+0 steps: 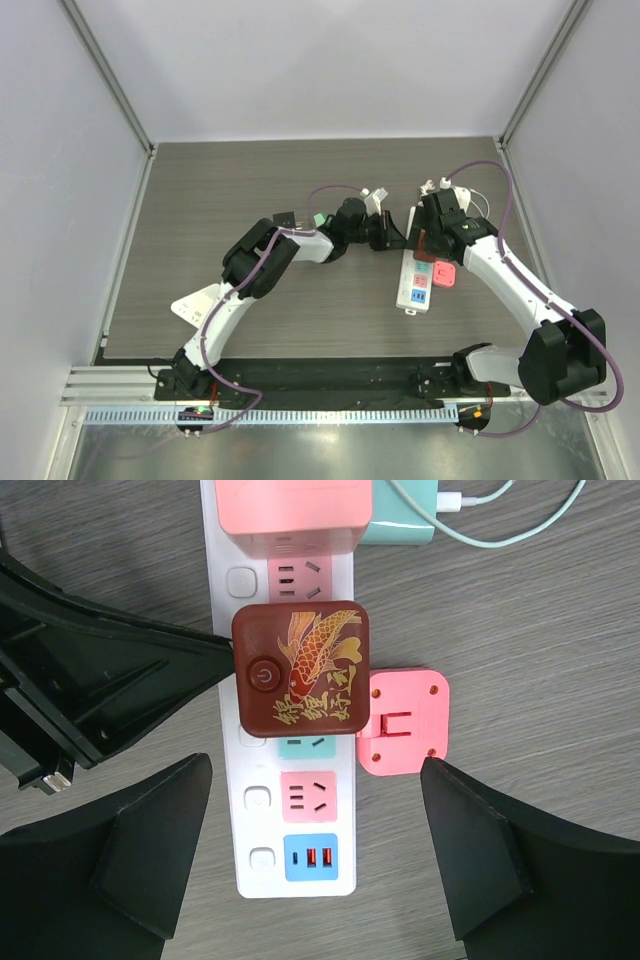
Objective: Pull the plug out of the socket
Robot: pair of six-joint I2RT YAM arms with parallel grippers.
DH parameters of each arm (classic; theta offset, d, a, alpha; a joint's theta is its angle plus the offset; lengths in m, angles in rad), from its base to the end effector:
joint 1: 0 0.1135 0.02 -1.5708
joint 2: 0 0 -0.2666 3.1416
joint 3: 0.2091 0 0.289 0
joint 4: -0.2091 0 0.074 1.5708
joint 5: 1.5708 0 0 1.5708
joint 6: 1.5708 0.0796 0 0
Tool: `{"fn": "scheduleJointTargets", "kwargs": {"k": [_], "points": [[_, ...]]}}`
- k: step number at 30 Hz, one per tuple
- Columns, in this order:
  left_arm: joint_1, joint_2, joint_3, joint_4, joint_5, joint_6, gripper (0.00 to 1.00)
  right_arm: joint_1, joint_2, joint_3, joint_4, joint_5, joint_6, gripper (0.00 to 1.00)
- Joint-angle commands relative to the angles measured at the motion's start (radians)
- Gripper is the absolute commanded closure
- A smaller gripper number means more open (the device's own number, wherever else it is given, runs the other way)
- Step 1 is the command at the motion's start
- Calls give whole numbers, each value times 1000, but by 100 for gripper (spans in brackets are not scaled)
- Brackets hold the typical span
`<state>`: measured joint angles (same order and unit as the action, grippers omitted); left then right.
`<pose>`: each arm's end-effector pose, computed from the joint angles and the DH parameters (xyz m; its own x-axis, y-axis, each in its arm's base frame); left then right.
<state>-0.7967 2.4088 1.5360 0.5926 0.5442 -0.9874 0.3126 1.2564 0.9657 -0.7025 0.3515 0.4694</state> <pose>0.3777 -0.4452 0.0745 -0.9074 -0.0933 -0.4099 0.3672 0.2985 -0.8809 0.3004 0.0683 0.2189 -0.7606 0.2005 -0.6174 0.2627 0.9648 -0.0103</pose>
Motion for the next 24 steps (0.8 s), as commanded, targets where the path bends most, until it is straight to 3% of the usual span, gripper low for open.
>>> {"fn": "scheduleJointTargets", "kwargs": {"k": [1, 10, 18, 24], "points": [[-6, 12, 18, -54, -9, 21, 86, -3, -9, 8, 46, 34, -14, 9], [-13, 15, 39, -115, -38, 47, 87, -3, 0, -44, 98, 21, -6, 12], [-13, 44, 107, -267, -36, 87, 86, -9, 9, -111, 179, -26, -8, 14], [-13, 33, 96, -267, -30, 87, 87, -20, 18, -122, 233, -11, -41, 17]]}}
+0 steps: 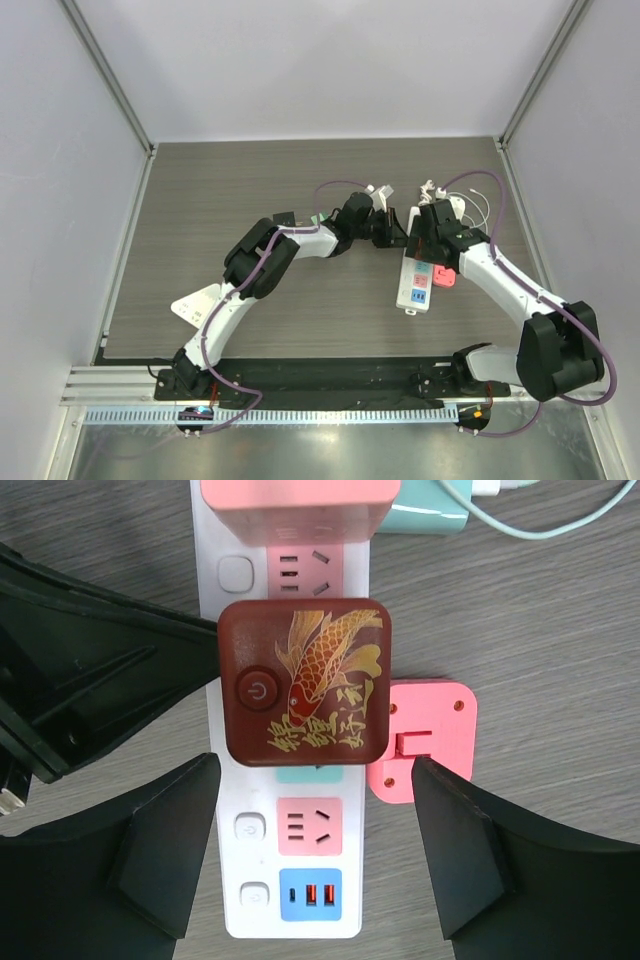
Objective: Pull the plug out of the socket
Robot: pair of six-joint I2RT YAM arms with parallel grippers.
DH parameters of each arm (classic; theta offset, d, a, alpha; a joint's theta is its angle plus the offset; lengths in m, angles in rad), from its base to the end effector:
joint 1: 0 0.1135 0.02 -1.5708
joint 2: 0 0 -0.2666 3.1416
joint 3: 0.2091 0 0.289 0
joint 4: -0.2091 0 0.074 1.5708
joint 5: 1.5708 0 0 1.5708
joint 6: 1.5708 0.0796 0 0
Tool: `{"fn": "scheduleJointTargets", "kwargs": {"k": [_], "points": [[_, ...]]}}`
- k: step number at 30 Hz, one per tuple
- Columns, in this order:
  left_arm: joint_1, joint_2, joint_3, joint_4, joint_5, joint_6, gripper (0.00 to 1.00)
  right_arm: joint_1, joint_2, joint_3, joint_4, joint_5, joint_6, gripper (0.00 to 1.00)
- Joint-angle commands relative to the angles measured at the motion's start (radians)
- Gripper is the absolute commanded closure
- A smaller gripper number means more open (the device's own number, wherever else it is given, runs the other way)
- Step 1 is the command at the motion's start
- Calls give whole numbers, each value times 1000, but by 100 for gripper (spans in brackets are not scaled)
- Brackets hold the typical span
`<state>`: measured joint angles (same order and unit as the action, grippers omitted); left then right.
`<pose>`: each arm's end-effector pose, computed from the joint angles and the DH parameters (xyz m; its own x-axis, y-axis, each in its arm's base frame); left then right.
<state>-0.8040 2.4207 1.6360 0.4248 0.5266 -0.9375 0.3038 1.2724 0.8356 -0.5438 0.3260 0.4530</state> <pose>0.3850 -0.4572 0.0819 -0.9095 -0.0604 -0.4112 0.3646 0.3589 -0.8592 0.2999 0.0673 0.1789 -0.7624 0.1955 -0.6168 0.2451 0.9695 0.0043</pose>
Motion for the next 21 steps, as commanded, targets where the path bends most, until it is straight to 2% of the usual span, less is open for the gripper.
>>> {"fn": "scheduleJointTargets", "kwargs": {"k": [1, 16, 21], "points": [[-6, 20, -7, -100, -13, 39, 87, -12, 4, 10, 79, 19, -31, 18], [-6, 14, -15, -138, -31, 52, 89, -57, 94, 25, 180, -4, -56, 26], [-6, 8, -10, -173, -50, 71, 91, -58, 116, 48, 194, 4, -69, 32]]}}
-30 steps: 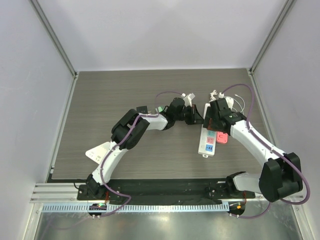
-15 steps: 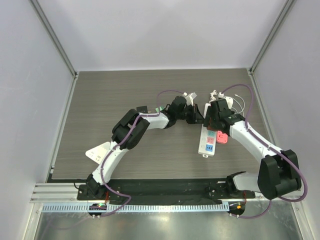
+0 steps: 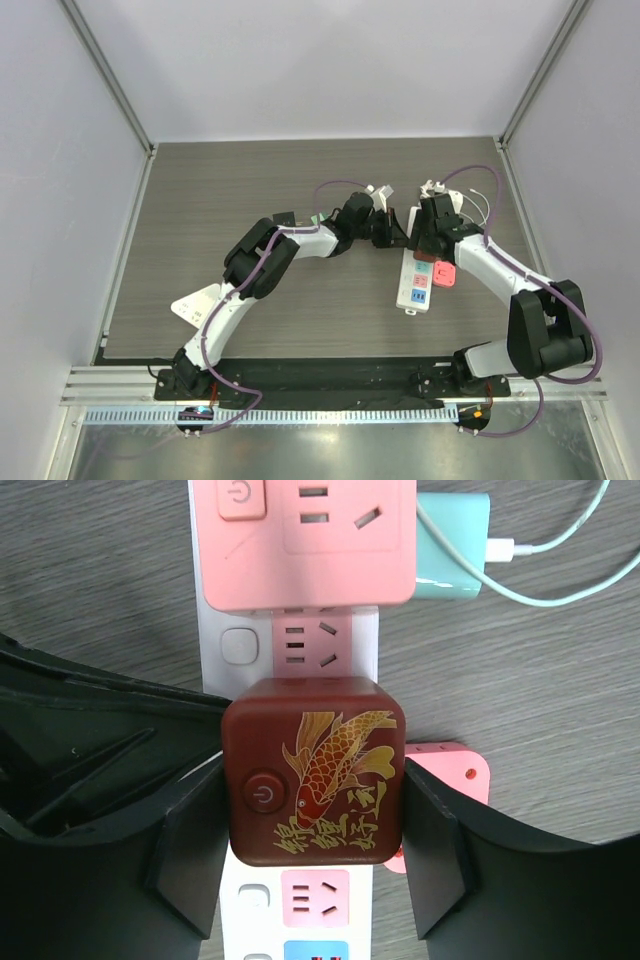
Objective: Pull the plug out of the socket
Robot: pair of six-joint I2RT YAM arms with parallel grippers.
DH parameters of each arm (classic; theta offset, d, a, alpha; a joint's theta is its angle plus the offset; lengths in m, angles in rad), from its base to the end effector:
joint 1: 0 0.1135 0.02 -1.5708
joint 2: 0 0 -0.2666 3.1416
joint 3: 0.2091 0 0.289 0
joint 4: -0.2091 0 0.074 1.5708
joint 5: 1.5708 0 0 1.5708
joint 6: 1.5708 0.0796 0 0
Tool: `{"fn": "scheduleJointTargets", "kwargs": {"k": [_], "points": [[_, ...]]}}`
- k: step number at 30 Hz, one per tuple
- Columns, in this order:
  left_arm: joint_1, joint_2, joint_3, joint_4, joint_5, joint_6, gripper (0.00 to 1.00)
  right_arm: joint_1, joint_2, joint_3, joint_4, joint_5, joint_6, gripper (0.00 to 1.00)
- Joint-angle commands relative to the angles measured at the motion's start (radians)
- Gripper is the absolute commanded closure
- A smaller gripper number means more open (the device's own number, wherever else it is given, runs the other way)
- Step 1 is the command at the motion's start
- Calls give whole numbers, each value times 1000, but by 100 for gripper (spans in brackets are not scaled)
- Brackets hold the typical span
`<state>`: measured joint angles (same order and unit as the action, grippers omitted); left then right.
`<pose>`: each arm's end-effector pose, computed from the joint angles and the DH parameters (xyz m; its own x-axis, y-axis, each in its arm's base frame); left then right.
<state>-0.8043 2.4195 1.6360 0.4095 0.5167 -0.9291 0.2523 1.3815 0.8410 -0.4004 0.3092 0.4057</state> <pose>0.3851 -0.4566 0.0804 -0.9089 -0.0602 -0.4126 0.3628 0.3735 -0.8537 0.3269 0.0593 0.1602 -0.7443 0.1964 -0.6383 0.2498 0.9683 0.0065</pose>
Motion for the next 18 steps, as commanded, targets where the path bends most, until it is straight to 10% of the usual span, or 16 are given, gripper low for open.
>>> {"fn": "scheduleJointTargets", "kwargs": {"k": [1, 4, 11, 18], "points": [[-7, 7, -10, -159, -40, 62, 93, -8, 7, 46, 51, 22, -25, 34], [-7, 9, -10, -156, -30, 59, 96, -8, 11, 52, 58, 10, -28, 40], [-10, 12, 7, -195, -47, 84, 100, -10, 28, 58, 64, -50, -15, 98], [-33, 16, 56, -302, -106, 134, 100, -7, -39, 50, 83, -87, -21, 99]]}}
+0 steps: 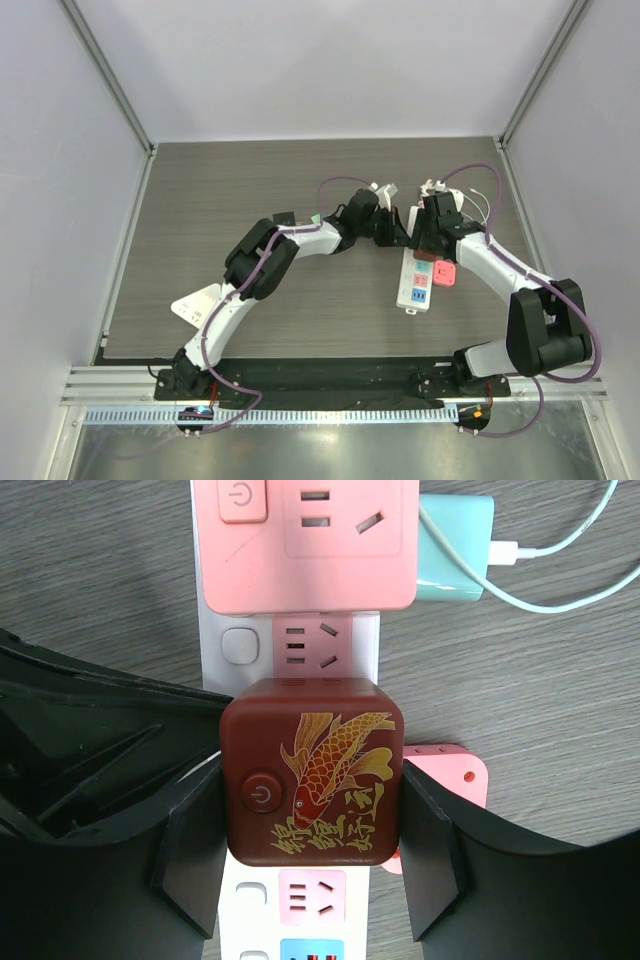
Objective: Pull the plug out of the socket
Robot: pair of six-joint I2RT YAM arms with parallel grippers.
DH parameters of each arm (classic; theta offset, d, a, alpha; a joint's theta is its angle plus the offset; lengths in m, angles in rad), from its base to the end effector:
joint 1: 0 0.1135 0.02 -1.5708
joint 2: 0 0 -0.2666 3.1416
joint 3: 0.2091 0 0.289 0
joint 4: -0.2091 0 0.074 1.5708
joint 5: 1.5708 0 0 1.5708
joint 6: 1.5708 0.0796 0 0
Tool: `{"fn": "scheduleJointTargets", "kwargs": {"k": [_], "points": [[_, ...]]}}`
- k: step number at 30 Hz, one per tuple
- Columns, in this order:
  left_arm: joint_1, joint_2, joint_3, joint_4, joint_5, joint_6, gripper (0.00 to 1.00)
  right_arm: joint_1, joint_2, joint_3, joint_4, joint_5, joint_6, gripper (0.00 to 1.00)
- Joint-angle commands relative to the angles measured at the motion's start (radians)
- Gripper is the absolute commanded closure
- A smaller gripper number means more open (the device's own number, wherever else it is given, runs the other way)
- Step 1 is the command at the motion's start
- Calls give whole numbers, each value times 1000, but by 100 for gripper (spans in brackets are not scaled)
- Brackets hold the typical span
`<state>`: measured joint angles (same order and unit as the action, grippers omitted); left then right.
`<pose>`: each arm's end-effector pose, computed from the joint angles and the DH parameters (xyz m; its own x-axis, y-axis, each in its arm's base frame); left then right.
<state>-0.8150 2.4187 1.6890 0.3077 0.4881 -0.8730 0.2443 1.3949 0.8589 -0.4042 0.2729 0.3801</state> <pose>0.3859 -0.4639 0.0870 -0.8978 -0.0341 -0.4390 0.3863 0.4176 -0.8225 0.3311 0.0604 0.1615 -0.7570 0.1795 -0.6283 0.2177 0.9759 0.0166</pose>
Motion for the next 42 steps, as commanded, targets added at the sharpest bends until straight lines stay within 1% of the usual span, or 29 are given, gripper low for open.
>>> {"fn": "scheduleJointTargets", "kwargs": {"k": [1, 9, 12, 18, 21, 22, 23, 26, 27, 29, 30, 31, 33, 34, 36, 37, 38, 39, 40, 42], "points": [[-21, 19, 9, -212, -80, 78, 100, 1, -59, 34, 88, -46, 5, 99], [-26, 28, 24, -243, -97, 83, 100, 3, -119, 32, 94, -24, 59, 99], [-27, 33, 32, -254, -98, 85, 100, 26, -126, 48, 88, -2, 59, 99], [-27, 28, 37, -236, -83, 88, 100, 62, -142, 94, -11, 91, 78, 99], [-23, 7, 24, -182, -30, 74, 100, 61, -198, 92, -62, 126, 92, 99], [-12, -1, 26, -158, 42, 65, 100, 62, -223, 92, -79, 135, 95, 99], [-6, -18, 29, -133, 73, 59, 99, 62, -240, 94, -114, 144, 94, 99], [17, -70, 6, -108, 92, 91, 98, 62, -301, 92, -166, 157, 85, 99], [25, -116, -8, -101, 87, 103, 98, 62, -316, 91, -177, 152, 83, 99], [57, -168, -98, -44, 93, 76, 98, 61, -339, 86, -206, 128, 88, 99], [71, -222, -192, 76, 102, 50, 97, 59, -350, 83, -212, 115, 98, 99], [101, -249, -239, 141, 115, -22, 96, 59, -355, 78, -214, 71, 101, 99], [128, -294, -322, 290, 129, -67, 94, 58, -358, 62, -209, 23, 114, 99], [154, -343, -386, 316, 124, -73, 94, 58, -355, 57, -203, -1, 112, 99], [178, -395, -446, 349, 100, -60, 94, 58, -346, 51, -167, -110, 106, 99], [206, -446, -507, 358, 55, -51, 94, 58, -323, 51, -151, -151, 103, 99], [217, -476, -544, 372, 25, -25, 94, 58, -303, 58, -134, -243, 103, 99], [229, -506, -584, 393, -14, -11, 91, 59, -278, 66, -131, -289, 105, 99], [252, -532, -648, 395, -66, 8, 91, 59, -211, 77, -128, -334, 106, 99], [272, -602, -695, 390, -104, 51, 90, 85, -145, 104, -107, -400, 106, 99]]}}
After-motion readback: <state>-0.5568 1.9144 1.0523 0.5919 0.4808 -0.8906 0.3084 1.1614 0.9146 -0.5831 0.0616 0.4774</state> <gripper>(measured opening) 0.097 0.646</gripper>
